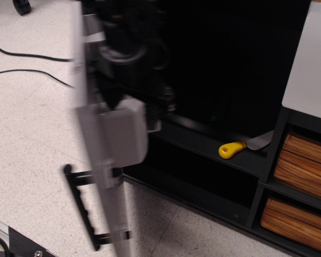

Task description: Open fridge

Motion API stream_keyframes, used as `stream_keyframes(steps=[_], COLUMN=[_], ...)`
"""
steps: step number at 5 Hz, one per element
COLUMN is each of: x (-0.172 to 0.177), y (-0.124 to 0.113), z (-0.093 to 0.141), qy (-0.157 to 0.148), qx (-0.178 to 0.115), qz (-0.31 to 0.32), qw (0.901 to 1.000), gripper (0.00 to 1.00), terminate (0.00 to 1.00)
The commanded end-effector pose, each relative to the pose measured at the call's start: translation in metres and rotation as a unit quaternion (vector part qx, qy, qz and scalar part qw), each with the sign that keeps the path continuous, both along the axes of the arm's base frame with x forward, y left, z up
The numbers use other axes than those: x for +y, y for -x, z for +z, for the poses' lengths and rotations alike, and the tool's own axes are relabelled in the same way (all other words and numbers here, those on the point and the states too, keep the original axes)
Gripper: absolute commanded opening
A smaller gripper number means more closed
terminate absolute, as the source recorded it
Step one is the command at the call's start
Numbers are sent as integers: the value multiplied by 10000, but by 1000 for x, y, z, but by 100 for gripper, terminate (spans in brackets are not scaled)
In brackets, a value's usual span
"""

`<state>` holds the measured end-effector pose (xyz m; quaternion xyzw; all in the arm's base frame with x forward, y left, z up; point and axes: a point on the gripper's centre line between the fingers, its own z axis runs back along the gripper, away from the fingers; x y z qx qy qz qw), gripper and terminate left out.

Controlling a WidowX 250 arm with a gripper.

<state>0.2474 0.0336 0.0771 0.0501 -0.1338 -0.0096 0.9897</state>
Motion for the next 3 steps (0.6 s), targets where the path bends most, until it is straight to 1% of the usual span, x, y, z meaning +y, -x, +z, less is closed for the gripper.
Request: stream_keyframes(steps=[1,2,3], x=[43,43,43], y=[35,35,35], z=[23,23,23], qy=[207,207,207], qx=[88,88,88], qz=[-510,-510,-510], qw=[9984,9984,9984], gripper=[100,100,100], terminate=[0,0,100])
